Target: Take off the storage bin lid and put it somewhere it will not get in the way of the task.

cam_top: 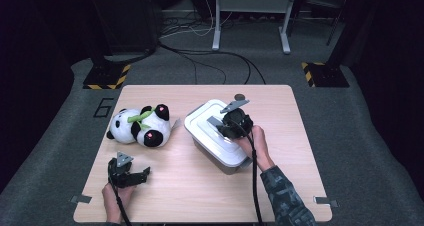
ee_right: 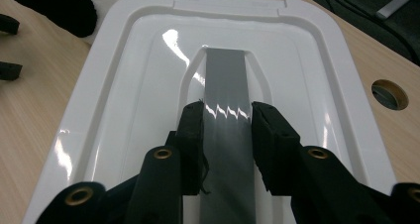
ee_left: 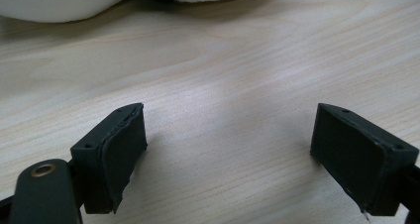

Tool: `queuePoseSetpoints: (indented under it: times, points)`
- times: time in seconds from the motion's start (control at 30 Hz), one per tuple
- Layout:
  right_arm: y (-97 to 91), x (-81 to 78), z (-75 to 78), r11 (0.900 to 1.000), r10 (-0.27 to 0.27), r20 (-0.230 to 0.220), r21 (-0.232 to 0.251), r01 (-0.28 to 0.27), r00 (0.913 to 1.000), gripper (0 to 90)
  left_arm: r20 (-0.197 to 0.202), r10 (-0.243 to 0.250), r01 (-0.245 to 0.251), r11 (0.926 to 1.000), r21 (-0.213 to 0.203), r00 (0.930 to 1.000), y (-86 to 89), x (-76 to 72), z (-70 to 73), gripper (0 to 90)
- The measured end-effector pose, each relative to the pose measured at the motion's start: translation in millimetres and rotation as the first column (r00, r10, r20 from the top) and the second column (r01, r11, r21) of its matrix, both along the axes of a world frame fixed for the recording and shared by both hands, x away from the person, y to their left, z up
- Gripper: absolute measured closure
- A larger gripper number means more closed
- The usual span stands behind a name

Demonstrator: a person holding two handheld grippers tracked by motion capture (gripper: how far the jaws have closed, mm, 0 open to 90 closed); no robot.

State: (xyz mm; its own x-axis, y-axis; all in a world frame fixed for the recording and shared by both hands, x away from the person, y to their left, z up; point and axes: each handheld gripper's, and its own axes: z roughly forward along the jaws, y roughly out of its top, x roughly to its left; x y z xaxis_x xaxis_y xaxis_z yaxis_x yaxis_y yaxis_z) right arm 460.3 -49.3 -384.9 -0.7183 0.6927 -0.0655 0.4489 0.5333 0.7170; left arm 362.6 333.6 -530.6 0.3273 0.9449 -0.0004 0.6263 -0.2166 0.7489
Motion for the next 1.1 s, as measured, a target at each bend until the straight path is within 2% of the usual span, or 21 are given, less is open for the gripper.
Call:
queuePoseSetpoints:
  times: [0.17,0.37,0.5,0.57,1.1]
  points:
    - [-1.4,-1.0,4.3,1.0,0.007,0.014,0.006,-0.007,0.9999,66.5,0.001,0.001,-0.001,1.0,0.002,1.0,0.1,-0.1,0.1,13.6]
    - [-5.0,-5.9,20.1,0.9995,-0.003,0.028,0.033,0.002,0.9996,66.5,0.001,0.001,-0.001,1.0,0.001,1.0,0.0,0.0,0.0,13.6]
    - [-8.6,-8.0,27.5,0.9993,-0.001,0.054,0.038,-0.001,0.9985,66.5,0.001,0.001,-0.001,1.0,0.002,1.0,0.0,-0.1,0.1,13.6]
    - [-10.1,-9.6,30.8,0.9992,-0.007,0.053,0.039,0.005,0.9985,66.4,0.001,0.001,-0.001,1.0,0.001,1.0,0.0,-0.1,0.1,13.6]
    - [-29.1,-11.2,46.5,0.9982,-0.044,0.079,0.043,0.041,0.9959,66.4,0.001,0.001,-0.001,1.0,-0.001,1.0,-0.1,0.0,0.0,13.6]
